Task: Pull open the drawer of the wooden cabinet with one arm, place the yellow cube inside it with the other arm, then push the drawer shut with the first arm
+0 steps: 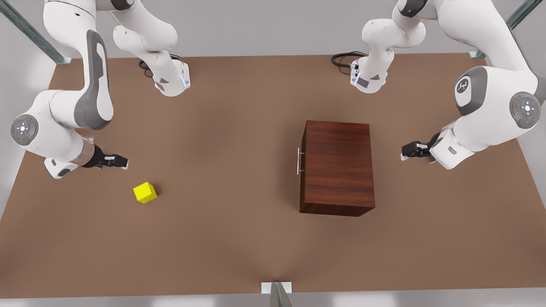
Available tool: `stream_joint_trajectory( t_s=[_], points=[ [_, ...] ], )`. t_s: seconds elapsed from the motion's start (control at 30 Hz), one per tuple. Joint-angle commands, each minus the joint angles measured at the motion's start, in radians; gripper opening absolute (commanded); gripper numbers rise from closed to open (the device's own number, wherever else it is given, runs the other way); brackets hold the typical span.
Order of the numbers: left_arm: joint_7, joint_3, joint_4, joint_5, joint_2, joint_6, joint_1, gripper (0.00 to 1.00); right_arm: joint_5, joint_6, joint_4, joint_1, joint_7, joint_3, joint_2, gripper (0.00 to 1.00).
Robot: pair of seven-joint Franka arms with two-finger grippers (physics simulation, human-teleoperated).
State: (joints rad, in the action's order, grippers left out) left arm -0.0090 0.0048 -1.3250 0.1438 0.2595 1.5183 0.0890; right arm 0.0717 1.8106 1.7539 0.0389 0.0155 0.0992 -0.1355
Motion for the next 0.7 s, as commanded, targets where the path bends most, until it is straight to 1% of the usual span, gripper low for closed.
stream_joint_trajectory(
  t_s=[0.0, 0.03, 0.07, 0.1, 0.13, 0.2, 0.23, 0.27, 0.3, 0.33, 0.37, 0.4, 0.43, 0.47, 0.53, 0.63, 0.67],
  points=[
    [-0.006, 0.000, 0.000, -0.007, -0.003, 0.020, 0.000, 1.00, -0.003, 0.069, -0.002, -0.001, 0.015, 0.001, -0.001, 1.00],
    [-0.008, -0.026, 0.003, -0.004, -0.002, 0.022, 0.005, 1.00, -0.001, 0.067, -0.002, -0.002, 0.009, 0.001, -0.003, 1.00],
    [-0.003, -0.054, 0.000, -0.045, -0.002, 0.022, 0.018, 1.00, 0.002, 0.067, -0.004, -0.001, 0.001, 0.001, -0.003, 1.00],
    [-0.041, -0.068, -0.005, -0.118, 0.003, 0.016, 0.100, 1.00, -0.003, 0.064, -0.014, 0.001, -0.006, -0.001, -0.015, 1.00],
    [-0.146, -0.068, -0.008, -0.125, 0.013, 0.017, 0.178, 1.00, 0.002, 0.061, -0.019, -0.002, -0.040, 0.001, -0.021, 1.00],
    [-0.360, -0.068, 0.007, -0.154, 0.021, 0.029, 0.386, 1.00, -0.006, 0.047, -0.027, 0.001, -0.161, -0.001, -0.024, 1.00],
    [-0.502, -0.068, 0.016, -0.178, 0.053, 0.101, 0.488, 1.00, -0.004, 0.047, -0.028, -0.001, -0.184, 0.001, -0.030, 1.00],
    [-0.607, -0.068, 0.016, -0.178, 0.066, 0.154, 0.538, 1.00, 0.003, 0.047, -0.028, -0.001, -0.193, -0.001, -0.033, 1.00],
    [-0.710, -0.068, 0.016, -0.178, 0.078, 0.210, 0.571, 1.00, 0.063, 0.047, -0.028, -0.017, -0.371, 0.007, -0.039, 1.00],
    [-0.914, -0.068, 0.032, -0.179, 0.127, 0.302, 0.620, 1.00, 0.066, 0.049, -0.027, -0.008, -0.619, 0.001, -0.045, 1.00],
    [-1.028, -0.068, 0.036, -0.184, 0.176, 0.327, 0.664, 1.00, 0.065, 0.064, -0.028, 0.006, -0.735, -0.003, -0.065, 1.00],
    [-1.057, -0.068, 0.035, -0.243, 0.210, 0.329, 0.680, 1.00, 0.066, 0.070, -0.028, 0.007, -0.818, -0.001, -0.069, 1.00],
    [-1.048, -0.063, 0.039, -0.244, 0.248, 0.359, 0.677, 1.00, 0.063, 0.130, -0.025, 0.007, -0.904, -0.003, -0.078, 1.00],
    [-1.048, -0.062, 0.041, -0.239, 0.277, 0.398, 0.675, 1.00, 0.056, 0.147, -0.025, 0.009, -0.930, -0.003, -0.099, 1.00],
    [-1.013, -0.042, 0.041, -0.263, 0.302, 0.408, 0.666, 1.00, 0.049, 0.210, -0.011, 0.001, -0.950, 0.001, -0.128, 1.00],
    [-0.993, -0.042, 0.027, -0.313, 0.329, 0.401, 0.672, 1.00, 0.054, 0.253, -0.011, -0.004, -0.965, 0.004, -0.174, 1.00],
    [-0.987, -0.043, 0.015, -0.365, 0.334, 0.399, 0.684, 1.00, 0.054, 0.256, -0.013, -0.004, -0.967, 0.005, -0.185, 1.00]
  ],
)
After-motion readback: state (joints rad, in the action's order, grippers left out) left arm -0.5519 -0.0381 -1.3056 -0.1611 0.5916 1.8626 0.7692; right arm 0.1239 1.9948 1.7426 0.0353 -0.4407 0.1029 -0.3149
